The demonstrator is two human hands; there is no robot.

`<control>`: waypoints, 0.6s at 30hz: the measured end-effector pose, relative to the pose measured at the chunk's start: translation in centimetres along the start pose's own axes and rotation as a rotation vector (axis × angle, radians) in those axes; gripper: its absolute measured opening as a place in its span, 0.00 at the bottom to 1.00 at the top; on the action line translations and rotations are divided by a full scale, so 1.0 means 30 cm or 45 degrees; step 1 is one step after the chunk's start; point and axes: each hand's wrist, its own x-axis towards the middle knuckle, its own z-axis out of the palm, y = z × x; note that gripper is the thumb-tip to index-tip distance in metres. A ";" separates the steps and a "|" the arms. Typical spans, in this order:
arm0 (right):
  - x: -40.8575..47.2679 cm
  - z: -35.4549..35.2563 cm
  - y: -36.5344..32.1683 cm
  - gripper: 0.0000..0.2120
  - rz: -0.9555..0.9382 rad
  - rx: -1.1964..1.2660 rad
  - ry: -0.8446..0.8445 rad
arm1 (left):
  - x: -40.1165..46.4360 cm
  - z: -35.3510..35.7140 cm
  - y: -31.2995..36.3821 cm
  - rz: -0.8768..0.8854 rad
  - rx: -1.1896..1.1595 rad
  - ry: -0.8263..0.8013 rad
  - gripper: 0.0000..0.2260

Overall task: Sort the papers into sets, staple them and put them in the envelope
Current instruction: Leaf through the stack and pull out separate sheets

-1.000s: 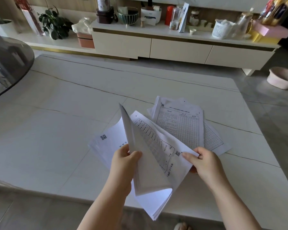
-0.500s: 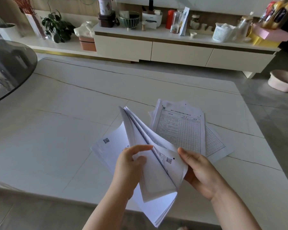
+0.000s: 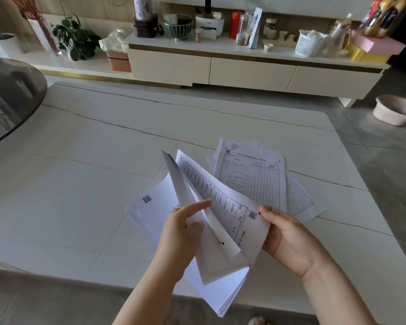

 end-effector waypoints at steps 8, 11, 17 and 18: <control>-0.060 0.040 0.024 0.45 -0.150 -0.533 -0.297 | -0.007 0.008 0.013 0.046 -0.064 -0.068 0.29; -0.075 0.046 0.039 0.50 -0.129 -0.732 -0.391 | -0.014 0.005 0.031 0.060 -0.194 -0.052 0.32; 0.024 -0.060 0.098 0.15 -0.226 -1.176 0.347 | -0.003 -0.012 0.016 -0.018 -0.406 0.010 0.35; 0.041 -0.072 0.108 0.13 -0.244 -1.202 0.431 | 0.000 -0.017 0.014 -0.030 -0.416 0.029 0.34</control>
